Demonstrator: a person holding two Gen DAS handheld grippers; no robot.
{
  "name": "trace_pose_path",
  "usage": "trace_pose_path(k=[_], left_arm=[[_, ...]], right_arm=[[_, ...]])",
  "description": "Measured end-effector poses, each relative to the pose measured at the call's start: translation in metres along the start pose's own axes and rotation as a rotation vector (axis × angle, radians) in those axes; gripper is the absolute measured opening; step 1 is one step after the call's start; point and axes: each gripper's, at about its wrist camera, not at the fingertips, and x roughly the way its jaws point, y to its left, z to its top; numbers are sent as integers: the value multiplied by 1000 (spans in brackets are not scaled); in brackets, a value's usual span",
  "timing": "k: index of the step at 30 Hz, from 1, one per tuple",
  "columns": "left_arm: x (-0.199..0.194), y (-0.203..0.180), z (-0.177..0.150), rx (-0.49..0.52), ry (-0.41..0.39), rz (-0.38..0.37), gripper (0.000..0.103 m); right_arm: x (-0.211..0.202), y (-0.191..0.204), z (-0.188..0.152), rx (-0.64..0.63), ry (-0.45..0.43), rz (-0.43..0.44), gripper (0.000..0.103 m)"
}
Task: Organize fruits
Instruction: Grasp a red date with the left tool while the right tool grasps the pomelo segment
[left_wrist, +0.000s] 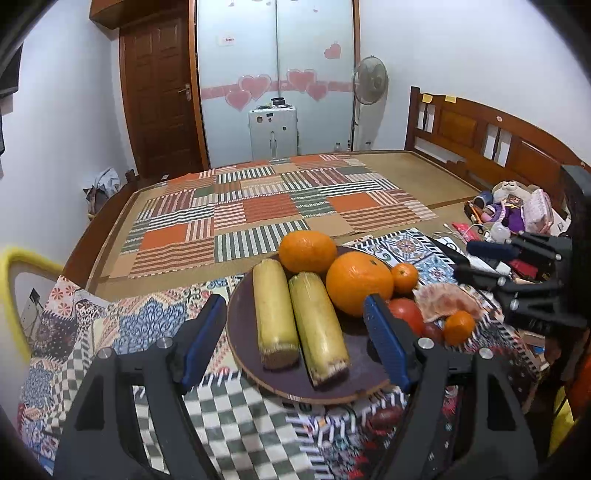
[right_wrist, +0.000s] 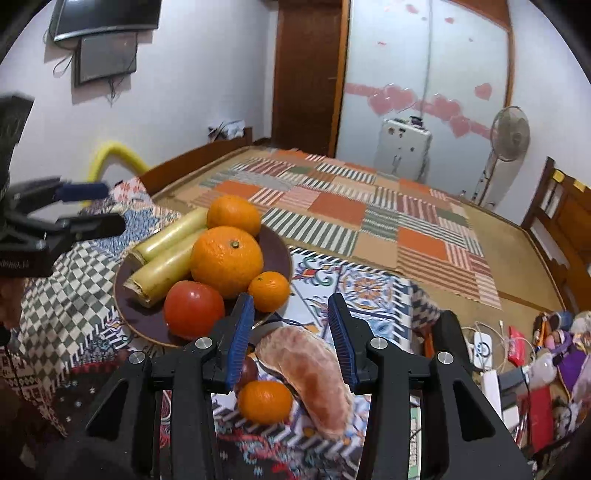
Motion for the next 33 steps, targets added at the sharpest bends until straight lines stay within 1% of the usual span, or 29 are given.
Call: trace_pose_path(k=[2,3,6,9,12,17,19,20,21,22,28,33], left_arm=[[-7,-1,-7,0,-1,3,81],[-10,-2,-10,2,-2,6,81],[-13,-8,-22,16,7,14,82],[-10,-10,-35,17,32,5,82],[-8,-14,-47,15,50,-2,82],[-2,-21,-62,30,75,-18,82],[0,-25,-66,38,83,-28,82],[0,-27,-68,40,85,-32,82],[1,-29,-70,41,89,-38,82],[2,-31,-72,43,95,-45,82],[2,-40,-80,46,110,-67,82],[-2,-45,-87,46,116,-92,82]], right_arm=[[-6,-6,-4,21,-4,-18,45],[-7,-9,-8,26,1,-36,46],[-1,-19,-19,47,36,-67,46],[8,-29,-32,75,79,-87,46],[17,-35,-44,92,117,-86,46],[26,-33,-54,76,162,-60,46],[30,-29,-54,67,164,-51,46],[31,-28,-53,61,171,-46,44],[32,-28,-52,58,170,-31,39],[32,-27,-53,55,170,-20,36],[25,-28,-58,68,164,-31,34],[1,-28,-77,121,148,-65,33]])
